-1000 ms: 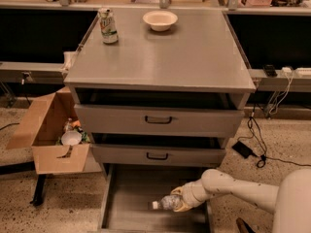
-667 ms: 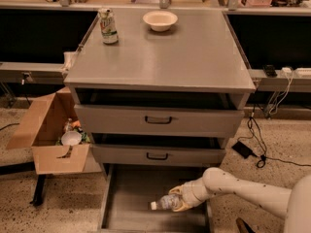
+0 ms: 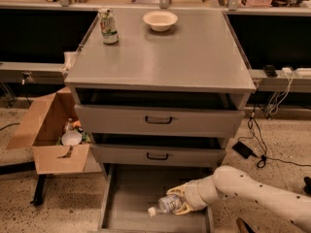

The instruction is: Pick blue plastic bottle from bottom drawer and place on counter

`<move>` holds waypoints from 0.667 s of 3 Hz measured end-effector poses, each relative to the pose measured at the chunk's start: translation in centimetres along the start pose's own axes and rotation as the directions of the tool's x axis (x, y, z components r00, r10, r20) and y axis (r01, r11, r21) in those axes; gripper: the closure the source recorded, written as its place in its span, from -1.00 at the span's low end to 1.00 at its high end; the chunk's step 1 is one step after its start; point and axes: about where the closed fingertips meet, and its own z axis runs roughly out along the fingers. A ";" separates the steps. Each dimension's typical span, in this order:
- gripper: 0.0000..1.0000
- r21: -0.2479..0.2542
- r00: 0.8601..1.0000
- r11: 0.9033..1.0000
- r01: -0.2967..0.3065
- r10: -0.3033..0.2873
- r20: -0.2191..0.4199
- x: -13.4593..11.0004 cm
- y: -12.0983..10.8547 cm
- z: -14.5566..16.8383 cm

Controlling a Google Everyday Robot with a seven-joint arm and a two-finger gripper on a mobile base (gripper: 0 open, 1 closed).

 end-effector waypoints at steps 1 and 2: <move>1.00 0.000 1.000 1.000 0.001 -0.001 0.002 -0.1 0.0 0.0; 1.00 0.028 0.999 0.999 0.031 -0.032 0.030 -2.0 -0.5 -2.0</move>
Offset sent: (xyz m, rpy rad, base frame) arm -0.0133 0.0038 0.0918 0.1105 -0.1024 0.0521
